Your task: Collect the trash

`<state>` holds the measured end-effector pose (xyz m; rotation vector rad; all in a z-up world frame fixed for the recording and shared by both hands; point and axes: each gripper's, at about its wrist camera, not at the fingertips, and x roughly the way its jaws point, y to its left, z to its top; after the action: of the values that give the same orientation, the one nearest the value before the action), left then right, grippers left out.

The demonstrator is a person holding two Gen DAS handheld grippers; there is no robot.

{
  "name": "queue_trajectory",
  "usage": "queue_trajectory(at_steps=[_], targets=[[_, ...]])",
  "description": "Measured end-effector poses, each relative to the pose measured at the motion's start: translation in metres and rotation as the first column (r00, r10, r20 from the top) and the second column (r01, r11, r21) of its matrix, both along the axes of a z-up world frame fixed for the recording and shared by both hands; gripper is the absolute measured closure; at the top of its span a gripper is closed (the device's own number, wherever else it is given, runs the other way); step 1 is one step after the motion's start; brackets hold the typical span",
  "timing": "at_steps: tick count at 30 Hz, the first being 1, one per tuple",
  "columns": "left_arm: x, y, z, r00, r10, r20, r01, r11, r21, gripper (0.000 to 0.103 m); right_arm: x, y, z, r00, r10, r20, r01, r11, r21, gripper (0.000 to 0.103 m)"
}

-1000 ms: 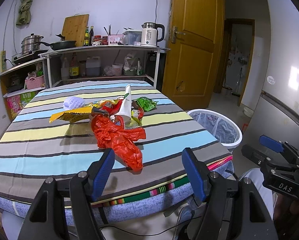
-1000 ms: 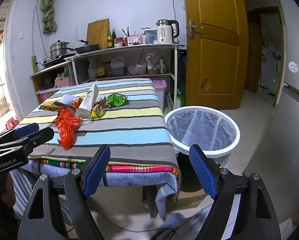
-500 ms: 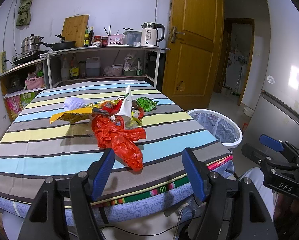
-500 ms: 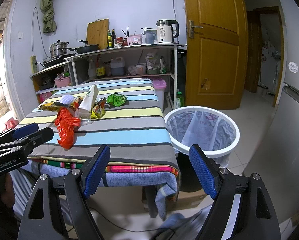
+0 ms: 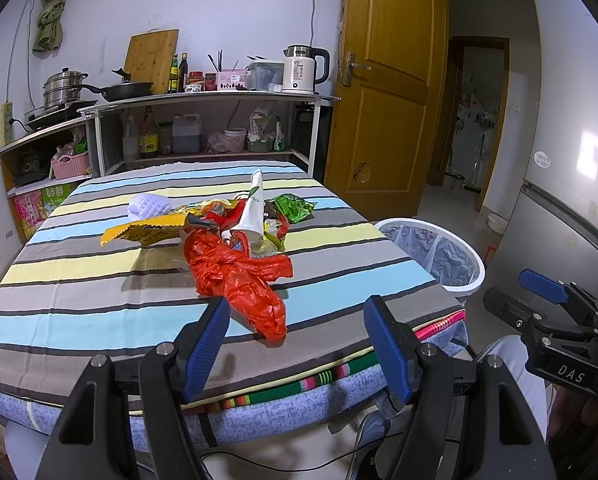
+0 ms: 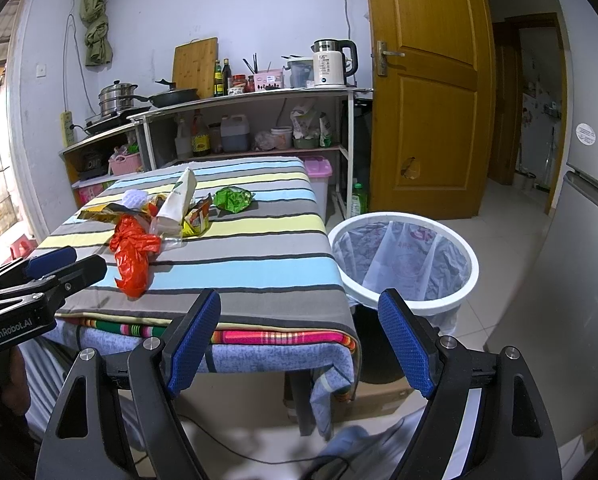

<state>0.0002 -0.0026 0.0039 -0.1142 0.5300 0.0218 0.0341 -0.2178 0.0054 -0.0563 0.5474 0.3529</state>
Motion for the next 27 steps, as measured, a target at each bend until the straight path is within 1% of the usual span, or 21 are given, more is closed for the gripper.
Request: queue_trajectory(at_steps=[19,27], targets=[[-0.0001,0.0002,0.0000,1.000,0.000,0.000,0.000,1.000,0.002,0.032,-0.0002,0.0006,-0.0002,1.000,0.000,0.000,0.000,1.000,0.000,0.022],[0.0015,0.0050,-0.0009,1.000,0.002,-0.004,-0.002,1.000,-0.018,0.032,0.0011,0.0066,-0.0006,1.000,0.019,0.000,-0.019,1.000,0.003,0.022]])
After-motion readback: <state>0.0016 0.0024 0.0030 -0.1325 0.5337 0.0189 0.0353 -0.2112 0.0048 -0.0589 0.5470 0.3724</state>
